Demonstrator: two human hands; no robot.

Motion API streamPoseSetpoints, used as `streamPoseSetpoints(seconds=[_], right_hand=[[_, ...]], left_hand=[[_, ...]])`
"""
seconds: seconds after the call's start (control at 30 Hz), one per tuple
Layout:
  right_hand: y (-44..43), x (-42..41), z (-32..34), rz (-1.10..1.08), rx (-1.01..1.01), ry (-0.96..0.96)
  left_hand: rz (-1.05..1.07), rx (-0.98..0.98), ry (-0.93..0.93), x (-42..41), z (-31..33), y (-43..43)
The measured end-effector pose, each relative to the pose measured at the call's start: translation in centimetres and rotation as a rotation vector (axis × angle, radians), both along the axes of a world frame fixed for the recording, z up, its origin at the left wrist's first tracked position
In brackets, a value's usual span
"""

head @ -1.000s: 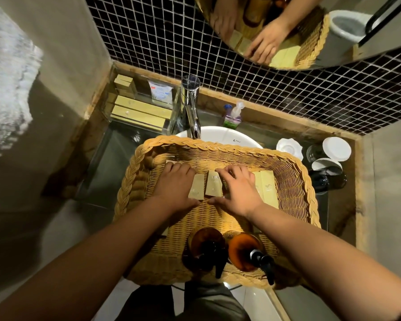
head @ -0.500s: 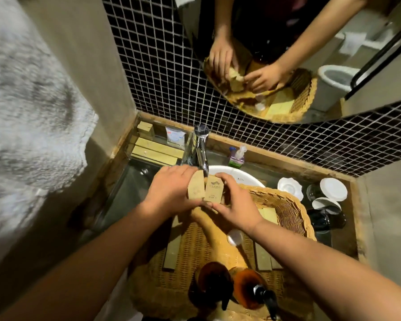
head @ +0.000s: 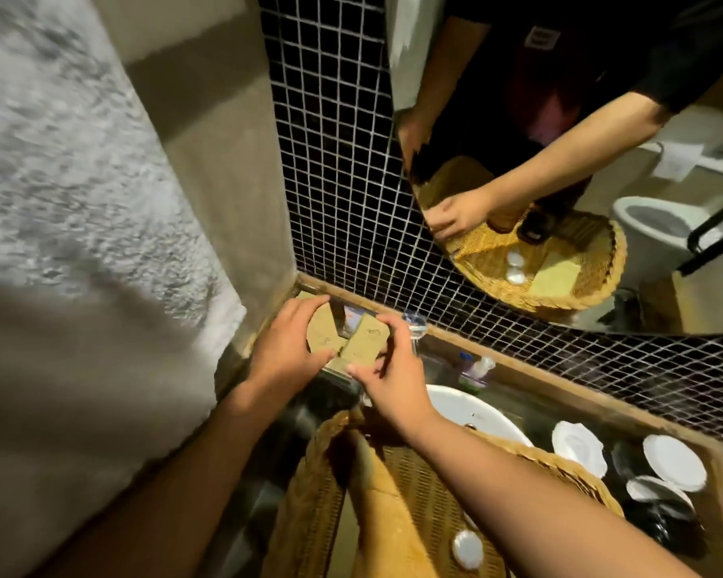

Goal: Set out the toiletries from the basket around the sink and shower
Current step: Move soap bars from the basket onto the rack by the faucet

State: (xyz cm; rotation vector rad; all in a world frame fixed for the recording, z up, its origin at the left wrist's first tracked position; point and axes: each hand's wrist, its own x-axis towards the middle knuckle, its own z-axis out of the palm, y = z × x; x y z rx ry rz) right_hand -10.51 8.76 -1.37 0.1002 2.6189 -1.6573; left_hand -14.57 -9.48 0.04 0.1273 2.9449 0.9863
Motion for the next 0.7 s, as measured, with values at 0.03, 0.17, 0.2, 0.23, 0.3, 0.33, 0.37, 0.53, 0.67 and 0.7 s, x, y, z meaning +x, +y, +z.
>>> streamPoseSetpoints(seconds=[0.03, 0.17, 0.2, 0.23, 0.3, 0.33, 0.37, 0.53, 0.67, 0.7], right_hand=[[-0.6, -0.5, -0.4, -0.01, -0.032, -0.02], [-2.6, -2.7, -2.3, -0.011, -0.055, -0.071], [-3.1, -3.3, -2.7, -0.014, -0.033, -0.08], [-3.5, -4.0, -3.1, -0.015, -0.01, -0.091], [-4.2, -5.4, -3.9, 0.001, 0.024, -0.108], [-4.5, -6.1, -4.2, 0.015, 0.04, -0.116], [-4.8, -6.7, -4.5, 0.019, 0.054, -0.132], [-5.7, -9.4, -5.9, -0.04, 0.071, -0.189], [-5.9, -10.6, -6.8, -0.054, 0.157, -0.16], [-5.8, -10.8, -7.1, -0.056, 0.176, -0.156]], left_hand=[[0.029, 0.018, -0.006, -0.5, -0.5, -0.3], [0.084, 0.036, 0.033, -1.8, -2.4, -1.4], [0.08, 0.045, 0.036, -2.1, -3.0, -1.8], [0.075, 0.062, 0.031, -2.5, -3.6, -2.1], [0.062, 0.106, 0.03, -3.2, -4.8, -2.6], [0.062, 0.119, 0.03, -3.7, -5.5, -2.8], [0.071, 0.114, 0.017, -4.1, -6.1, -2.9], [0.111, -0.018, -0.083, -6.1, -8.6, -2.9], [0.15, -0.119, -0.193, -6.8, -9.7, -2.7], [0.142, -0.135, -0.188, -6.8, -9.9, -2.7]])
